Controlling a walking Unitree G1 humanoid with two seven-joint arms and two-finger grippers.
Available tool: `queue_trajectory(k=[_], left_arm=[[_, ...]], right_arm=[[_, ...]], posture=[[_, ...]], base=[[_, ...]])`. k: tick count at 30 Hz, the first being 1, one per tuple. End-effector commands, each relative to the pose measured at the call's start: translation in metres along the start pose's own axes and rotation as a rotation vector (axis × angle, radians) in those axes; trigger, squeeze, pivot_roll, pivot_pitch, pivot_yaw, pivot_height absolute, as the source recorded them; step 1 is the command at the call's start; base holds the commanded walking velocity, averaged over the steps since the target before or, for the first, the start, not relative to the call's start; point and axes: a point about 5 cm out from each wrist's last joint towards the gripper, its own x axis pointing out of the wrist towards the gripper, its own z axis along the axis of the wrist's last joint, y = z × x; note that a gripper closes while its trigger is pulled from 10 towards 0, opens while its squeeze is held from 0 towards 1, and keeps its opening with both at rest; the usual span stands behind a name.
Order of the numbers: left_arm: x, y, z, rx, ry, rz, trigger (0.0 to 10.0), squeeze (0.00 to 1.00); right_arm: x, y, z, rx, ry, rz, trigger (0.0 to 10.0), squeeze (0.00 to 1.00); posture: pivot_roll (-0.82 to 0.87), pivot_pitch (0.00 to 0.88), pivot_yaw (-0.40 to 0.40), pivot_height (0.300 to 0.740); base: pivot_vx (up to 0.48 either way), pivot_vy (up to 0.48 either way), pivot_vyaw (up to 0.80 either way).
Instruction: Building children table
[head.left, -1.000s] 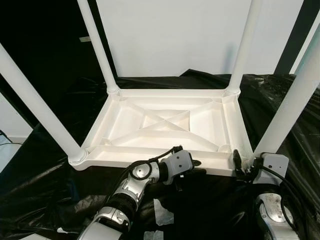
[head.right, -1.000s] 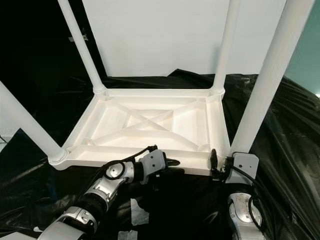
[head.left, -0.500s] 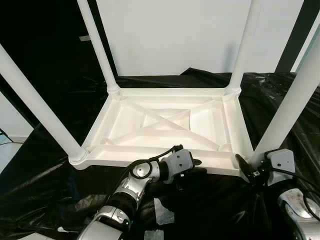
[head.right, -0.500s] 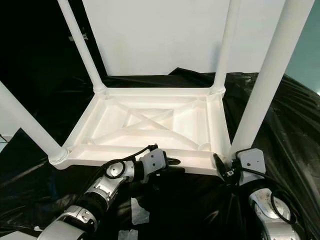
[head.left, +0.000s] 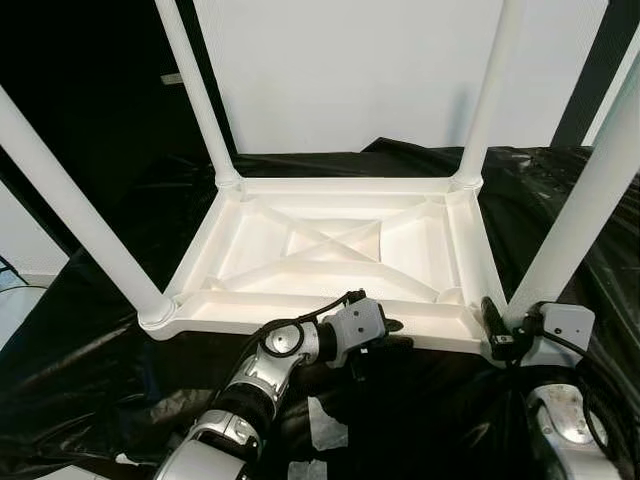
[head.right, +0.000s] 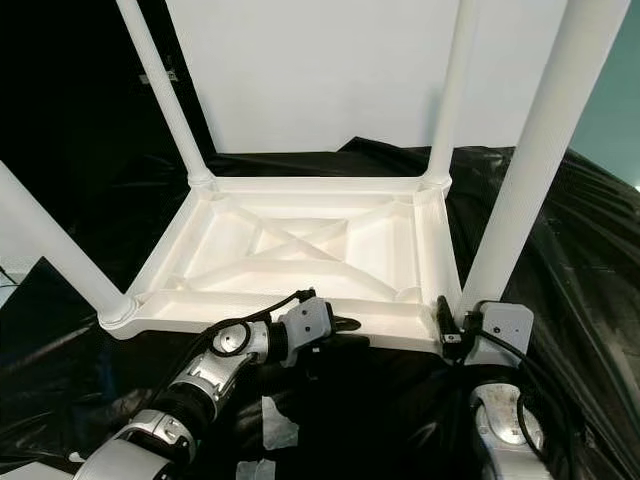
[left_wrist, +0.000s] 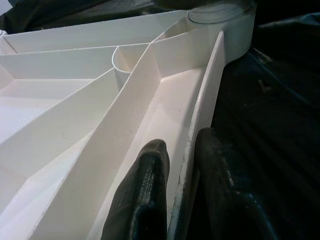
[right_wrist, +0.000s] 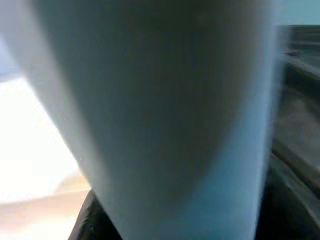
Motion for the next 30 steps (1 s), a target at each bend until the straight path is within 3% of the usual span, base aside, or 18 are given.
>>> queue_trajectory(k=[1,3,9,10,11,21,22,28,29,30], left_arm=[[0.004,-0.022,-0.03,-0.099,0.13,0.063,10.0,0.0],[0.005,-0.022,-0.029,-0.099,0.125,0.061,10.0,0.0],[0.002,-0.02,-0.03,-0.1,0.13,0.071,10.0,0.0],[0.002,-0.02,-0.031,-0.102,0.131,0.075,10.0,0.0],[0.001,-0.02,-0.031,-0.114,0.133,0.083,10.0,0.0],[0.001,-0.019,-0.029,-0.119,0.106,0.126,10.0,0.0],[0.001,-0.016,-0.024,-0.149,0.053,0.153,10.0,1.0],[0.001,-0.01,-0.016,-0.161,-0.02,0.214,10.0,1.0],[0.001,-0.007,-0.013,-0.153,-0.039,0.247,10.0,0.95],[0.001,-0.007,-0.013,-0.153,-0.039,0.247,10.0,0.95]], right_arm=[[-0.005,0.011,-0.016,0.091,0.062,0.006,0.0,0.0],[-0.001,0.021,-0.014,0.106,0.045,0.027,0.0,0.0],[0.006,0.023,-0.013,0.081,0.052,0.054,0.0,0.0],[0.007,0.024,-0.014,0.077,0.058,0.058,3.6,0.0],[0.008,0.024,-0.015,0.076,0.063,0.056,10.0,0.0],[0.01,0.017,-0.018,-0.019,0.065,0.02,10.0,0.0],[0.009,0.014,-0.02,-0.048,0.07,0.006,10.0,1.0],[0.01,0.013,-0.019,-0.051,0.062,-0.003,10.0,1.0],[0.011,0.013,-0.017,-0.056,0.054,-0.003,10.0,0.03],[0.011,0.013,-0.017,-0.056,0.054,-0.003,10.0,0.03]], posture=[[-0.09,0.0,0.058,0.74],[-0.09,0.0,0.059,0.74],[-0.08,0.0,0.053,0.74],[-0.08,0.0,0.051,0.74],[-0.08,0.0,0.051,0.74],[-0.08,0.0,0.04,0.74],[-0.08,0.0,0.038,0.74],[-0.08,0.0,0.039,0.74],[-0.08,0.0,0.041,0.74],[-0.08,0.0,0.041,0.74]], base=[[0.0,0.0,0.0],[0.0,0.0,0.0],[0.0,0.0,0.0],[0.0,0.0,0.0],[0.0,0.0,0.0],[0.0,0.0,0.0],[0.0,0.0,0.0],[0.0,0.0,0.0],[0.0,0.0,0.0],[0.0,0.0,0.0]])
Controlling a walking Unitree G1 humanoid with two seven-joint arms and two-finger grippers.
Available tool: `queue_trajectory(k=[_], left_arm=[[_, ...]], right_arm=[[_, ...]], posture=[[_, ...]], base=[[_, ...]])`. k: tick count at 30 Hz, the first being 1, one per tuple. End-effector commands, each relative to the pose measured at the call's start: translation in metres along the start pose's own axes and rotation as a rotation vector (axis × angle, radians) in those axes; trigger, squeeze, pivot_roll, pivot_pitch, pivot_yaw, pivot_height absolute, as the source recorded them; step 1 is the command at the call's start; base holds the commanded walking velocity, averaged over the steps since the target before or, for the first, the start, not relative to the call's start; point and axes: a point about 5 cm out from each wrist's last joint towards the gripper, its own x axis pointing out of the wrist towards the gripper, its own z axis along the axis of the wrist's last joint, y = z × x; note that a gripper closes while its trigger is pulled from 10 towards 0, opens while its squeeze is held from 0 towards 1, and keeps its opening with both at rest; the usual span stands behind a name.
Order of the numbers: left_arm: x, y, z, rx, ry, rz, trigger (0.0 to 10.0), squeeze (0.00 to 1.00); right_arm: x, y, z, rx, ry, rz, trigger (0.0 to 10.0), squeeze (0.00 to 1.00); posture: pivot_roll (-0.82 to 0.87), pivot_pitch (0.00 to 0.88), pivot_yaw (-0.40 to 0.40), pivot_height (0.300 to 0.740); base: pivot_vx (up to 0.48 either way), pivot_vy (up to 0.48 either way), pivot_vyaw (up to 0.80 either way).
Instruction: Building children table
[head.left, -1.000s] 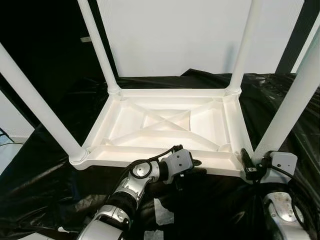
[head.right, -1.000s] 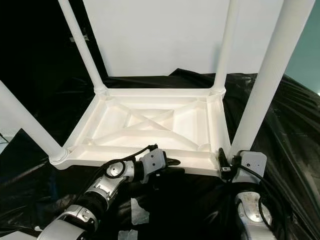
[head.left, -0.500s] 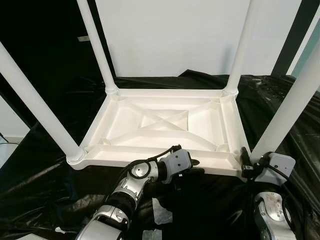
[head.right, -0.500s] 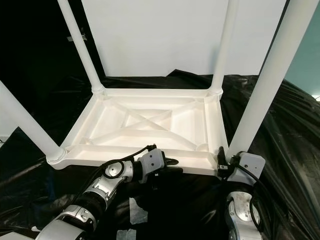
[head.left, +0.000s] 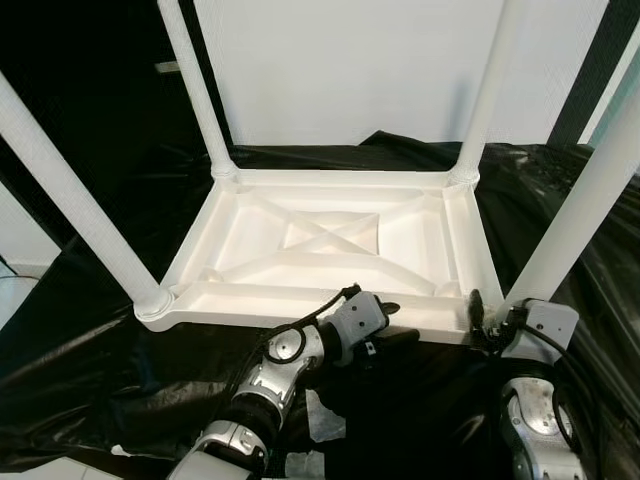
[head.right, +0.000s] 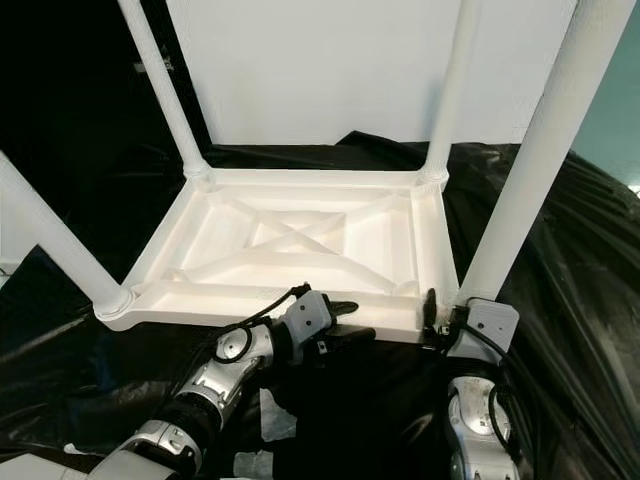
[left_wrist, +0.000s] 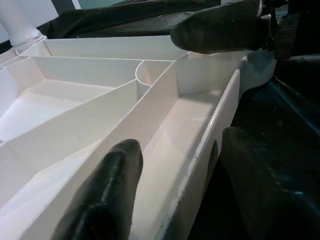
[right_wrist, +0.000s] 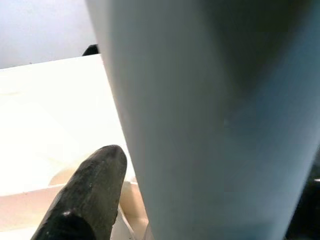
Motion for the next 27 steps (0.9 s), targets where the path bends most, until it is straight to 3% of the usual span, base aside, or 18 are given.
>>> queue_trajectory(k=[1,5,8,12,21,25,27], left_arm=[[-0.004,-0.001,-0.012,-0.061,0.024,0.135,10.0,0.0],[-0.005,0.002,-0.008,-0.086,-0.021,0.175,10.0,0.0],[-0.011,0.006,-0.002,-0.156,-0.102,0.256,10.0,0.0],[-0.022,0.01,-0.003,-0.243,-0.142,0.332,10.0,0.0],[-0.042,0.004,-0.005,-0.37,-0.205,0.361,10.0,0.0],[-0.049,0.009,-0.007,-0.414,-0.224,0.462,10.0,0.0],[-0.064,0.019,-0.008,-0.417,-0.25,0.636,10.0,0.0]], right_arm=[[-0.001,0.005,-0.009,-0.012,0.045,0.014,10.0,0.0],[-0.003,0.004,-0.007,-0.032,0.035,0.012,10.0,0.0],[-0.01,-0.001,-0.006,-0.062,0.025,-0.005,10.0,0.0],[-0.02,-0.008,-0.004,-0.089,0.027,-0.021,10.0,0.0],[-0.034,-0.025,-0.002,-0.156,0.043,-0.052,10.0,0.0],[-0.038,-0.03,-0.004,-0.179,0.054,-0.072,10.0,0.0],[-0.045,-0.034,-0.007,-0.194,0.087,-0.095,10.0,0.0]], posture=[[-0.08,0.0,0.042,0.74],[-0.08,0.0,0.045,0.74],[-0.09,0.0,0.048,0.74],[-0.09,0.0,0.053,0.74],[-0.1,0.0,0.057,0.74],[-0.1,0.0,0.056,0.74],[-0.1,0.0,0.057,0.74]], base=[[0.0,0.0,0.0],[0.0,0.0,0.0],[0.0,0.0,0.0],[0.0,0.0,0.0],[0.0,0.0,0.0],[0.0,0.0,0.0],[0.0,0.0,0.0]])
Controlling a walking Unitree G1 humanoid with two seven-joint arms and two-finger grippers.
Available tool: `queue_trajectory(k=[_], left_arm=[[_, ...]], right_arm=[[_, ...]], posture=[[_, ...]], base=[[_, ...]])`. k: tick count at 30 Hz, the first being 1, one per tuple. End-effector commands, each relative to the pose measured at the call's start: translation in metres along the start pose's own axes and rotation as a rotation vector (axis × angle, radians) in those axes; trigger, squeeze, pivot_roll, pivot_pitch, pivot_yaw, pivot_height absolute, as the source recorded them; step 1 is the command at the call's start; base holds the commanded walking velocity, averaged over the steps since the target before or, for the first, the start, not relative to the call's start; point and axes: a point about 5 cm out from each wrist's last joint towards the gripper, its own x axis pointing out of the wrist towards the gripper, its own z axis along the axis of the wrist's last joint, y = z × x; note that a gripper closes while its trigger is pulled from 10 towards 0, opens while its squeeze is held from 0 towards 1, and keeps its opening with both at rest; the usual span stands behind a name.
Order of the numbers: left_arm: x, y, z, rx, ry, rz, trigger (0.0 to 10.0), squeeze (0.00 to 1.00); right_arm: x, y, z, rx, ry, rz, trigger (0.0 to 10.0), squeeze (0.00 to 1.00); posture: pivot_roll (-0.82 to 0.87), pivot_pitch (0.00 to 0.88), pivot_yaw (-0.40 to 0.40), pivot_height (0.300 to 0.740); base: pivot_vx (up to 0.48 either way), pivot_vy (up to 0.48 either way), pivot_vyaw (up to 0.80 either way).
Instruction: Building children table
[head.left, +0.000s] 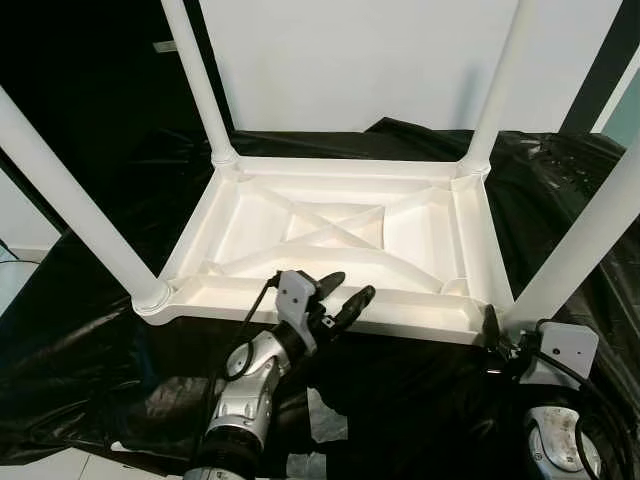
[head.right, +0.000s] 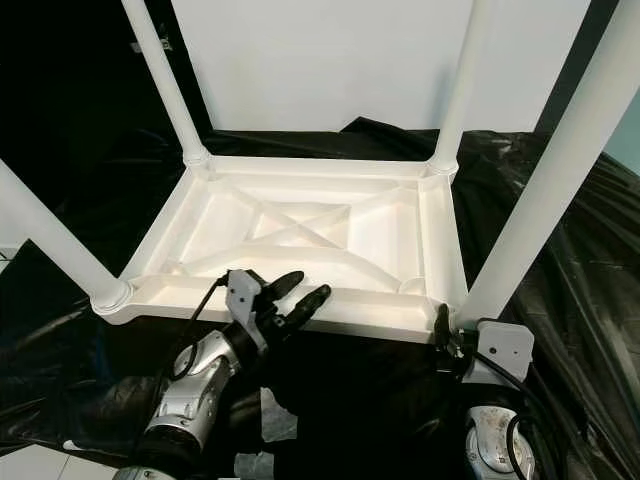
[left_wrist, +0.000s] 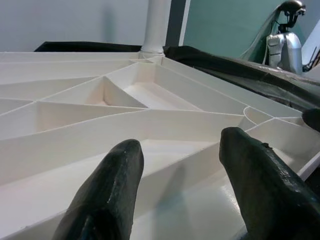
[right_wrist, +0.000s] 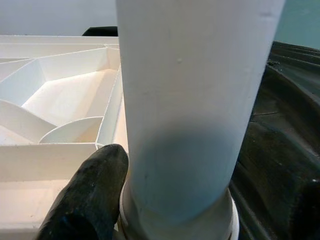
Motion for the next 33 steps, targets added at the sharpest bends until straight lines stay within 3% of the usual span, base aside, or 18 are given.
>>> queue_trajectory(k=[1,7,11,15,22,25,28,31,33], left_arm=[[-0.008,0.005,-0.008,-0.073,-0.028,0.261,10.0,0.0],[-0.02,0.017,-0.009,-0.074,-0.025,0.398,10.0,0.0],[-0.034,0.025,-0.008,-0.073,-0.007,0.509,10.0,0.0],[-0.039,0.024,-0.007,-0.046,-0.002,0.517,10.0,0.0],[-0.041,0.019,-0.008,-0.029,0.008,0.513,10.0,0.0],[-0.038,0.015,-0.008,-0.026,0.007,0.52,10.0,0.0],[-0.037,0.015,-0.007,-0.025,0.004,0.523,10.0,0.0],[-0.037,0.018,-0.003,-0.013,-0.009,0.541,10.0,0.0],[-0.037,0.018,-0.002,-0.011,-0.011,0.545,10.0,0.0]], right_arm=[[-0.008,-0.011,-0.015,-0.035,0.092,-0.051,10.0,0.0],[-0.014,-0.013,-0.019,-0.029,0.123,-0.057,10.0,0.0],[-0.019,-0.007,-0.02,-0.008,0.151,0.002,10.0,0.0],[-0.02,-0.005,-0.019,-0.01,0.143,0.043,10.0,0.0],[-0.009,-0.006,-0.015,-0.049,0.126,0.085,10.0,0.0],[0.016,-0.001,-0.022,-0.072,0.171,0.143,10.0,0.0],[0.022,0.004,-0.024,-0.081,0.184,0.168,10.0,0.0],[0.044,0.021,-0.032,-0.052,0.217,0.209,10.0,0.0],[0.048,0.023,-0.033,-0.047,0.221,0.211,10.0,0.0]], posture=[[-0.1,0.0,0.057,0.74],[-0.1,0.0,0.062,0.74],[-0.1,0.0,0.065,0.74],[-0.11,0.0,0.068,0.74],[-0.11,0.0,0.068,0.74],[-0.1,0.0,0.063,0.74],[-0.1,0.0,0.062,0.74],[-0.07,0.0,0.058,0.74],[-0.07,0.0,0.058,0.74]], base=[[0.0,0.0,0.0],[0.0,0.0,0.0],[0.0,0.0,0.0],[0.0,0.0,0.0],[0.0,0.0,0.0],[0.0,0.0,0.0],[0.0,0.0,0.0],[0.0,0.0,0.0],[0.0,0.0,0.0]])
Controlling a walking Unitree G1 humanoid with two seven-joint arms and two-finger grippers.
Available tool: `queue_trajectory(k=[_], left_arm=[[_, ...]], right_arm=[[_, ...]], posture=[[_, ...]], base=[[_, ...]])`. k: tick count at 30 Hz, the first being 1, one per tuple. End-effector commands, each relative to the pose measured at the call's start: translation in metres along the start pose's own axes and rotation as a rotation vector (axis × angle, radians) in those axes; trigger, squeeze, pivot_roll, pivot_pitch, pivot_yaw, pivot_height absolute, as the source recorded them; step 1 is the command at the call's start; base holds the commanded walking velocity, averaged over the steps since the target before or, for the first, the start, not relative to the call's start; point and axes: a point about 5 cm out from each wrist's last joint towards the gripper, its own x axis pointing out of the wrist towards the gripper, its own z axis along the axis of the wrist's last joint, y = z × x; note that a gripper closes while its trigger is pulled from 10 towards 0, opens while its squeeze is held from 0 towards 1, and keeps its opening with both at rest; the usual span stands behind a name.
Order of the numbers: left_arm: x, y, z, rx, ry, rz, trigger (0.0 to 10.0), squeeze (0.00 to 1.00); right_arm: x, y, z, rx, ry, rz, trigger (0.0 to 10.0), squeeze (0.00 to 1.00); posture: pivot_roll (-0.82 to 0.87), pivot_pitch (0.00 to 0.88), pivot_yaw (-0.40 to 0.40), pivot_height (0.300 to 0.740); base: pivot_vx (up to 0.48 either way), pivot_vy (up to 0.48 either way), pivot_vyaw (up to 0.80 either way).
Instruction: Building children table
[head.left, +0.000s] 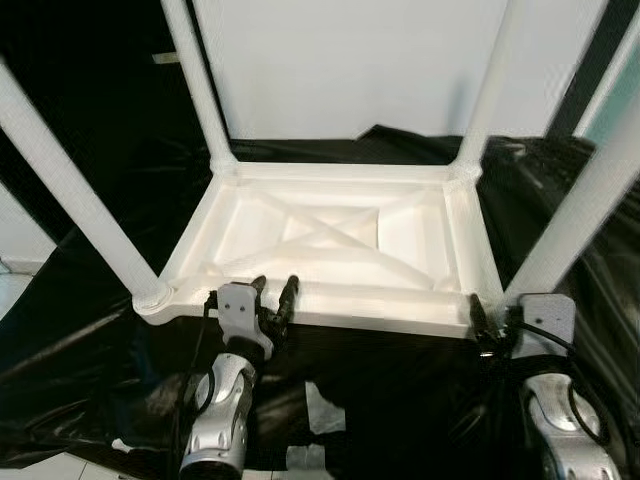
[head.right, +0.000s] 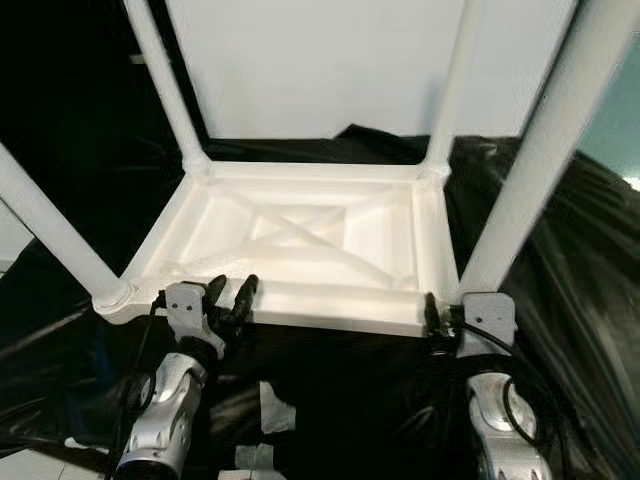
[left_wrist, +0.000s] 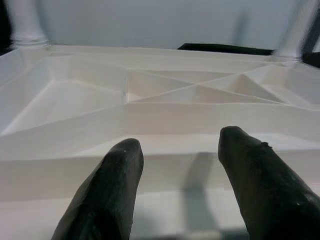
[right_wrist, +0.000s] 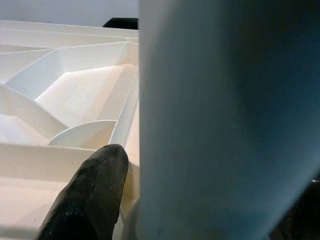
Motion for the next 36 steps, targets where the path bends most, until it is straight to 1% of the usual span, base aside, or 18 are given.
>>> queue_trajectory(k=[1,6,11,12,13,14,17,19,20,24,26,27,28,31,32,33,34,36], left_arm=[[0.002,-0.011,-0.001,-0.035,-0.005,0.012,10.0,0.0],[0.0,-0.01,0.0,-0.026,-0.01,0.02,10.0,0.0],[-0.001,-0.011,0.0,-0.019,-0.012,0.023,10.0,0.0],[-0.001,-0.01,0.0,-0.016,-0.013,0.023,10.0,0.0],[-0.002,-0.009,0.0,-0.013,-0.013,0.028,10.0,0.0],[-0.002,-0.009,0.0,-0.013,-0.013,0.028,10.0,0.0],[-0.003,-0.008,0.0,-0.016,-0.01,0.03,10.0,0.0],[-0.003,-0.008,0.0,-0.016,-0.01,0.03,10.0,0.0],[-0.002,-0.009,-0.001,-0.018,-0.007,0.017,10.0,0.0],[0.001,-0.014,-0.001,-0.029,0.0,-0.056,10.0,0.0],[0.001,-0.022,0.0,-0.037,0.008,-0.202,10.0,0.0],[0.0,-0.027,0.003,-0.07,0.021,-0.325,10.0,0.0],[0.0,-0.027,0.003,-0.07,0.021,-0.325,10.0,0.0],[-0.004,-0.032,0.015,-0.244,0.046,-0.589,10.0,0.0],[-0.004,-0.032,0.015,-0.244,0.046,-0.589,10.0,0.0],[-0.005,-0.031,0.02,-0.257,0.044,-0.662,10.0,0.0],[-0.005,-0.031,0.02,-0.257,0.044,-0.662,10.0,0.0],[-0.005,-0.029,0.025,-0.237,0.047,-0.767,10.0,0.0]], right_arm=[[-0.001,0.003,-0.029,-0.002,0.151,0.019,10.0,0.0],[0.011,-0.001,-0.028,0.01,0.164,0.019,10.0,0.0],[0.011,0.002,-0.03,0.059,0.189,0.024,10.0,0.0],[0.007,0.004,-0.032,0.087,0.2,0.02,10.0,0.0],[-0.005,0.007,-0.036,0.136,0.212,-0.005,10.0,1.0],[-0.005,0.007,-0.036,0.136,0.212,-0.005,10.0,1.0],[-0.022,0.006,-0.039,0.164,0.188,-0.086,10.0,1.0],[-0.026,0.005,-0.039,0.166,0.181,-0.108,10.0,1.0],[-0.031,0.004,-0.039,0.172,0.17,-0.136,10.0,0.0],[-0.039,-0.001,-0.038,0.178,0.147,-0.203,10.0,0.0],[-0.04,-0.003,-0.038,0.169,0.15,-0.214,10.0,0.0],[-0.041,-0.006,-0.038,0.172,0.153,-0.229,10.0,0.0],[-0.041,-0.006,-0.038,0.172,0.153,-0.229,10.0,0.0],[-0.046,-0.012,-0.037,0.187,0.157,-0.262,10.0,0.0],[-0.046,-0.012,-0.037,0.187,0.157,-0.262,10.0,0.0],[-0.047,-0.014,-0.038,0.196,0.158,-0.269,10.0,0.0],[-0.047,-0.014,-0.038,0.196,0.158,-0.269,10.0,0.0],[-0.049,-0.016,-0.038,0.209,0.157,-0.277,10.0,0.0]], posture=[[-0.06,0.0,0.055,0.74],[-0.05,0.0,0.05,0.74],[-0.04,0.0,0.049,0.74],[-0.04,0.0,0.048,0.74],[-0.05,0.0,0.05,0.74],[-0.05,0.0,0.05,0.74],[-0.06,0.0,0.054,0.74],[-0.06,0.0,0.055,0.74],[-0.08,0.0,0.062,0.74],[-0.09,0.0,0.067,0.74],[-0.1,0.0,0.069,0.74],[-0.11,0.0,0.069,0.74],[-0.11,0.0,0.069,0.74],[-0.11,0.0,0.068,0.74],[-0.11,0.0,0.068,0.74],[-0.11,0.0,0.068,0.74],[-0.11,0.0,0.068,0.74],[-0.11,0.0,0.065,0.74]], base=[[0.0,0.0,0.0],[0.0,0.0,0.0],[0.0,0.0,0.0],[0.0,0.0,0.0],[0.0,0.0,0.0],[0.0,0.0,0.0],[0.0,0.0,0.0],[0.0,0.0,0.0],[0.0,0.0,0.0],[0.0,0.0,0.0],[0.0,0.0,0.0],[0.0,0.0,0.0],[0.0,0.0,0.0],[0.0,0.0,0.0],[0.0,0.0,0.0],[0.0,0.0,0.0],[0.0,0.0,0.0],[0.0,0.0,0.0]])
